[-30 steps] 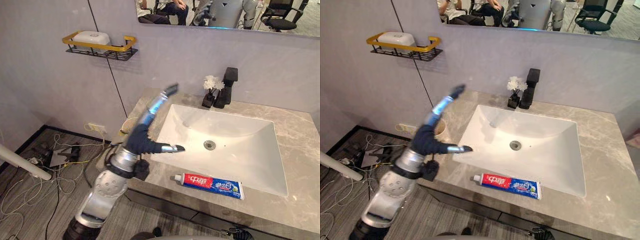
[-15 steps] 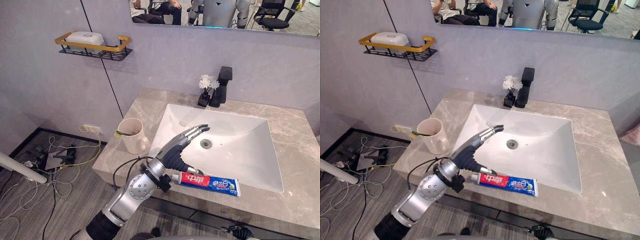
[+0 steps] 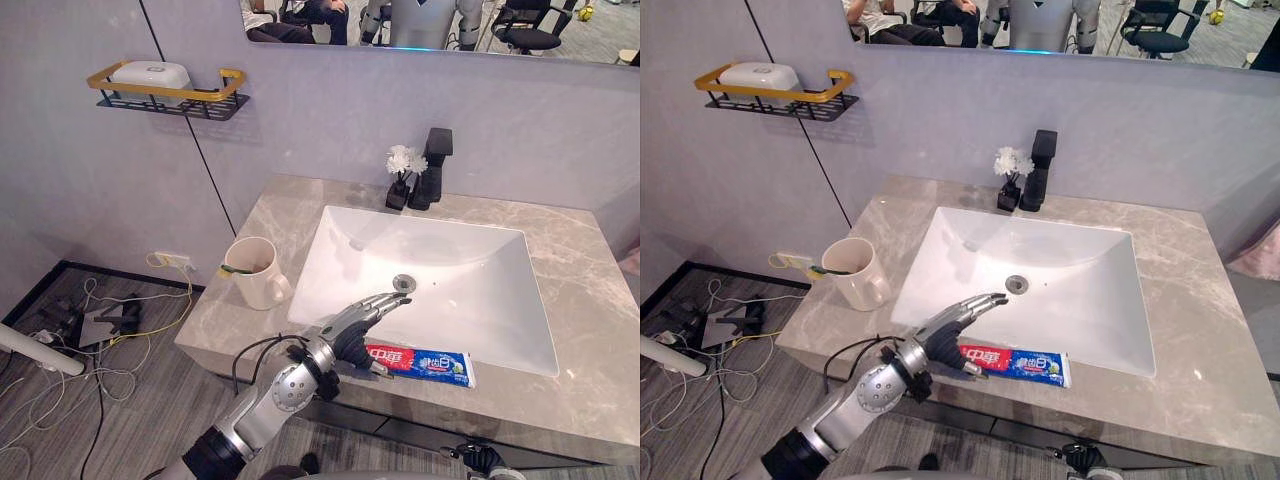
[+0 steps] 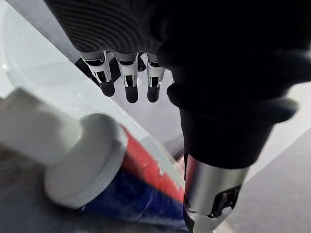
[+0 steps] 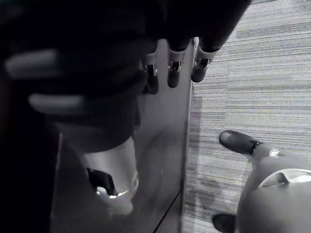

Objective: Organize washtable

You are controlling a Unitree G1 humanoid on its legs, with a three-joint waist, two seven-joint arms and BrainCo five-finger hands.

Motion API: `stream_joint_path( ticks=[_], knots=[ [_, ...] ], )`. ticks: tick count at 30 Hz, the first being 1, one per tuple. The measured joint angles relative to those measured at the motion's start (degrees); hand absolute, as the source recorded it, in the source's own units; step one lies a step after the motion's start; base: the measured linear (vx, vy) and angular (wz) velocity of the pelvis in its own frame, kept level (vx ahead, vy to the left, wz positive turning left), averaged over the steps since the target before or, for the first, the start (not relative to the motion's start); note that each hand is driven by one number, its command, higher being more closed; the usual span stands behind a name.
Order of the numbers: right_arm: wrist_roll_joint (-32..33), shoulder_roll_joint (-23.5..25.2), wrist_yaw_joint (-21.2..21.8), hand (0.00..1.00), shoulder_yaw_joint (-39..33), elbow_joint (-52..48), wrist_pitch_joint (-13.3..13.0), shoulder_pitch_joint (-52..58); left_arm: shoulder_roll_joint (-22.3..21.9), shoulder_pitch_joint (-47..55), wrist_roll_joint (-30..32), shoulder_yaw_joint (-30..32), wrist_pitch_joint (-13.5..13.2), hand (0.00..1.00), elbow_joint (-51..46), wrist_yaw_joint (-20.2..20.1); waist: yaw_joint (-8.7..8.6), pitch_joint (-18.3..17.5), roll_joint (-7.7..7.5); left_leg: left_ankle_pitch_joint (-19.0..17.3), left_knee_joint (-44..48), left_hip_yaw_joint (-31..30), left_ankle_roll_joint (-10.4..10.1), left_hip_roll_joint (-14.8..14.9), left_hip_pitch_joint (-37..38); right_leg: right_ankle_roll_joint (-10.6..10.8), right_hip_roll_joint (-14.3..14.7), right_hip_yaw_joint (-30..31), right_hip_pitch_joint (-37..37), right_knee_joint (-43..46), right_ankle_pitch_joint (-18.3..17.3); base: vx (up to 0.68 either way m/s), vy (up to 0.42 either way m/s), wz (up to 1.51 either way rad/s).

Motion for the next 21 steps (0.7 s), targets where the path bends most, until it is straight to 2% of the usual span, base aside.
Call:
stream_joint_path(
  ticks=[12,13,21],
  knots=[
    [-1.04,-0.21,-0.24,0.00,-0.07,-1.35,0.00,-0.03,-1.14,0.43,2.17,0.29,-0.14,0.00,0.05,2.16,0.02,1.08,0.82,0.00,-0.12,0.65,0.00,0.06,0.11,-0.04,0.07,0.66,0.16,-0.23,0.27,0.01,0.010,-0.02],
    [-1.04,-0.25,-0.23,0.00,-0.07,-1.49,0.00,-0.04,-1.20,0.48,2.18,0.45,-0.20,1.00,0.07,2.16,0.03,1.14,0.88,0.00,-0.11,0.78,0.00,0.08,0.12,-0.07,0.07,0.80,0.12,-0.23,0.30,-0.01,0.033,-0.10],
    [-1.38,-0.69,-0.04,0.00,-0.01,-1.92,0.01,-0.05,-1.88,0.84,4.50,1.38,-0.72,1.00,1.75,2.32,-0.09,1.34,1.23,-0.01,-0.30,1.32,0.00,0.09,0.67,-0.07,-0.03,1.44,0.01,-0.25,0.34,0.00,0.015,-0.04]
  ],
)
